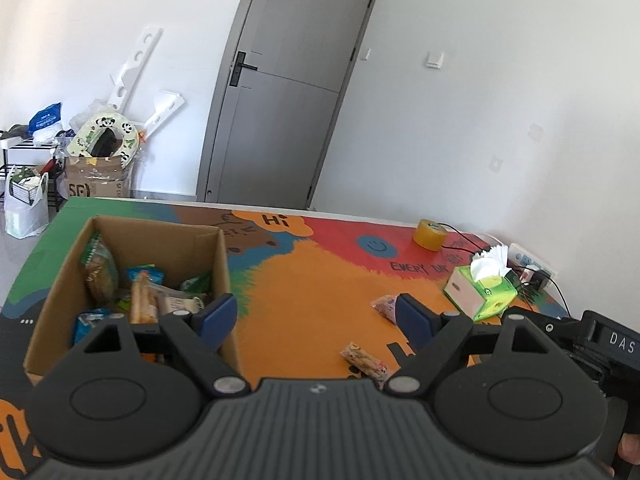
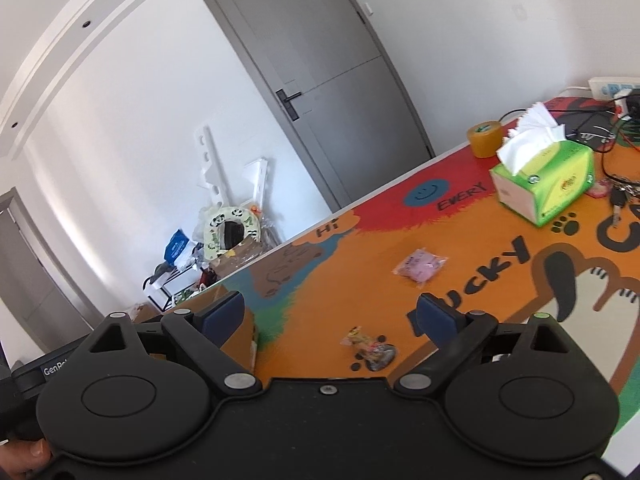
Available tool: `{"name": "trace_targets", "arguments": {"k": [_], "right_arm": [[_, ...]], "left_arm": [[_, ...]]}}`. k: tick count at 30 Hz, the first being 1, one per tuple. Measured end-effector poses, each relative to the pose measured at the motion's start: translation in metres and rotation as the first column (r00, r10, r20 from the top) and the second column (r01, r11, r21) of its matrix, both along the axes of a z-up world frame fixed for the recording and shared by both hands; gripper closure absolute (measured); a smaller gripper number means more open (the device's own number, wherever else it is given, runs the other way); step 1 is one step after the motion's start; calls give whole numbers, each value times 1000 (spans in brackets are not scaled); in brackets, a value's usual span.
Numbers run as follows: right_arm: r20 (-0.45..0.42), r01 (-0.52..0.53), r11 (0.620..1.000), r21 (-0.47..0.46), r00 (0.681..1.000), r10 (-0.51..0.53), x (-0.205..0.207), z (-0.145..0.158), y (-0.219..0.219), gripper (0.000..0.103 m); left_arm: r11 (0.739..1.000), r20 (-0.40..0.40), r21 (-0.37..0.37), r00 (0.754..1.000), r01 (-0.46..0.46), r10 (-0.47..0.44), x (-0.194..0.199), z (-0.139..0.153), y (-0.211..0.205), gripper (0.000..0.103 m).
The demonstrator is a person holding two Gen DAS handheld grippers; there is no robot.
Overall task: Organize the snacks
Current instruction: 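Move both open grippers back over the remaining snacks on the mat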
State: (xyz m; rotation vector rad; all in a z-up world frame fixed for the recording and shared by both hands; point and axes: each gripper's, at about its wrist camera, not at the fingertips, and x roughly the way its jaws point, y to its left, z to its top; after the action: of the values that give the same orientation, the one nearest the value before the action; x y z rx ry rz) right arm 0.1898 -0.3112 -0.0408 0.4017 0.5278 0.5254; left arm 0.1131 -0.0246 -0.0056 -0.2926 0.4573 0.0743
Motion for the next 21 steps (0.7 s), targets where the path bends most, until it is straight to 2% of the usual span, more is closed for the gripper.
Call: {"name": "trace_targets", "arguments": {"k": [10,21], "right_arm": [[-45,32,999,3,998,-32,12,-20,-14,9],[-86,73,997,-5,994,-74,29,-43,-34,9]], "left_arm": [[999,-38,22,998,46,-45,21,-16,-23,18],[999,-91,14,995,53,-51,53,-38,-43,18]]}}
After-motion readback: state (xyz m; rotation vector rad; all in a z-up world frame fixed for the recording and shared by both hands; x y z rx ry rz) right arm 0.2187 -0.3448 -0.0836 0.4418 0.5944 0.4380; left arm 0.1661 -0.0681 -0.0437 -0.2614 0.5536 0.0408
